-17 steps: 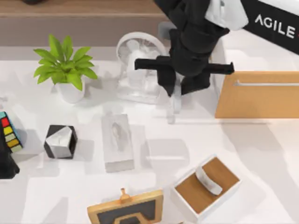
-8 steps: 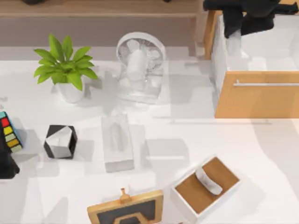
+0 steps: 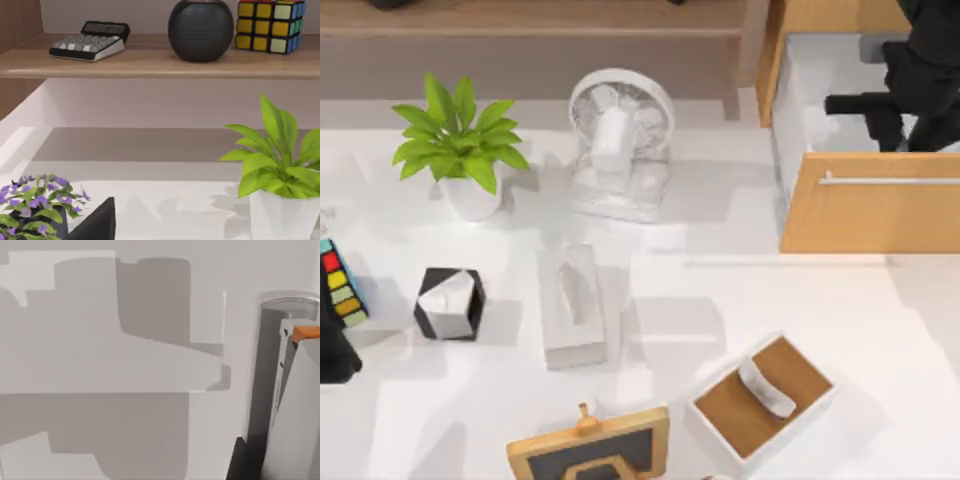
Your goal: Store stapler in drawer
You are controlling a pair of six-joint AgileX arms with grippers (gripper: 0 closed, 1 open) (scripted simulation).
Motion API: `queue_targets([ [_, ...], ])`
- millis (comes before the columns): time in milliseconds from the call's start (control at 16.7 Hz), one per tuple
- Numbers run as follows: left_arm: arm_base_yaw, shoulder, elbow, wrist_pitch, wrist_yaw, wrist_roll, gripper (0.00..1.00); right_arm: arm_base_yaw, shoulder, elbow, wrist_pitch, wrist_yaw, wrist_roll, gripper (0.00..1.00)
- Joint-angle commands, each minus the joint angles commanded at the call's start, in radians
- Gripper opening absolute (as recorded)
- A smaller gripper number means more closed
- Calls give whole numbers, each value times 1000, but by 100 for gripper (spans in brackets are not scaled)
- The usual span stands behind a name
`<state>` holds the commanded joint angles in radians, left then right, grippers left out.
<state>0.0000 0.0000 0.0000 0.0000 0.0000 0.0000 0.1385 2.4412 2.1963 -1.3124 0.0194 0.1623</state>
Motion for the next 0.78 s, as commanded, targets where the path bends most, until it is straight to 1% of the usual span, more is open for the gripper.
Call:
queue_targets([
  [780, 0, 0, 0, 0, 0, 0, 100, 4, 13, -37, 34, 6, 3, 0],
])
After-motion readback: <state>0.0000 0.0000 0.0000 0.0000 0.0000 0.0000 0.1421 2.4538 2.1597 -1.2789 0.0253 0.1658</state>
